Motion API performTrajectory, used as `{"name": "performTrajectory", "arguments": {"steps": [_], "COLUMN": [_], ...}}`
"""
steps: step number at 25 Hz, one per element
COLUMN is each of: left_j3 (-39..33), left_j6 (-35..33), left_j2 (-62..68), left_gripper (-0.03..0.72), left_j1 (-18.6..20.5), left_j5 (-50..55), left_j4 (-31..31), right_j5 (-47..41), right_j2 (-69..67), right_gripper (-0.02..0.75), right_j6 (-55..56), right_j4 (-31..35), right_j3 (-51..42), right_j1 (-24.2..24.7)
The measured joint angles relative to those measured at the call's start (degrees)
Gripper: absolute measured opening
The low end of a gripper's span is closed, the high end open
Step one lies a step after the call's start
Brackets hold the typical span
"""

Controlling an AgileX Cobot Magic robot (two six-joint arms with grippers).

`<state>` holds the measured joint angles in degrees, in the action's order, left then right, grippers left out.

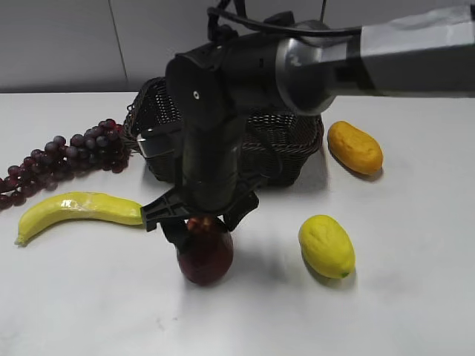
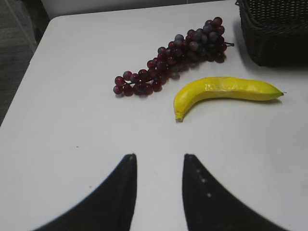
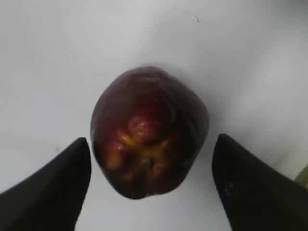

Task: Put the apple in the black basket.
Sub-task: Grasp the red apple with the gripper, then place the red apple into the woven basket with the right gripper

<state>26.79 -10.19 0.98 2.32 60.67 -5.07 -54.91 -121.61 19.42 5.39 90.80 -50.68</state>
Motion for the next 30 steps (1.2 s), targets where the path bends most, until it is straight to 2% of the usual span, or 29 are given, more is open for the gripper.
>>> {"name": "performTrajectory", "arguments": {"steps": [7, 9, 16, 24, 30], "left_j3": [0.00, 0.00, 0.00, 0.00, 0.00], "left_j6": [0.00, 0.00, 0.00, 0.00, 0.00], "left_j2": [0.00, 0.00, 0.00, 0.00, 0.00], "left_gripper": [0.237, 0.237, 0.237, 0.237, 0.237], "left_j1": [0.00, 0.00, 0.00, 0.00, 0.00], "left_j5": [0.00, 0.00, 0.00, 0.00, 0.00], "left_j4": [0.00, 0.00, 0.00, 0.00, 0.00], "right_j5": [3.86, 4.24, 4.24, -0.39, -1.72], "right_j2": [-1.31, -1.37, -1.37, -0.10, 6.85], "right_gripper": [0.589, 0.563, 0.560, 0.559, 0.557], "right_j6": [0.13, 0.13, 0.13, -0.12, -0.56], "right_j4": [-0.19, -0.41, -0.58, -1.21, -2.78], "right_j3": [0.14, 0.19, 0.20, 0.19, 0.12], "right_j1": [0.00, 0.00, 0.00, -0.06, -0.06]}}
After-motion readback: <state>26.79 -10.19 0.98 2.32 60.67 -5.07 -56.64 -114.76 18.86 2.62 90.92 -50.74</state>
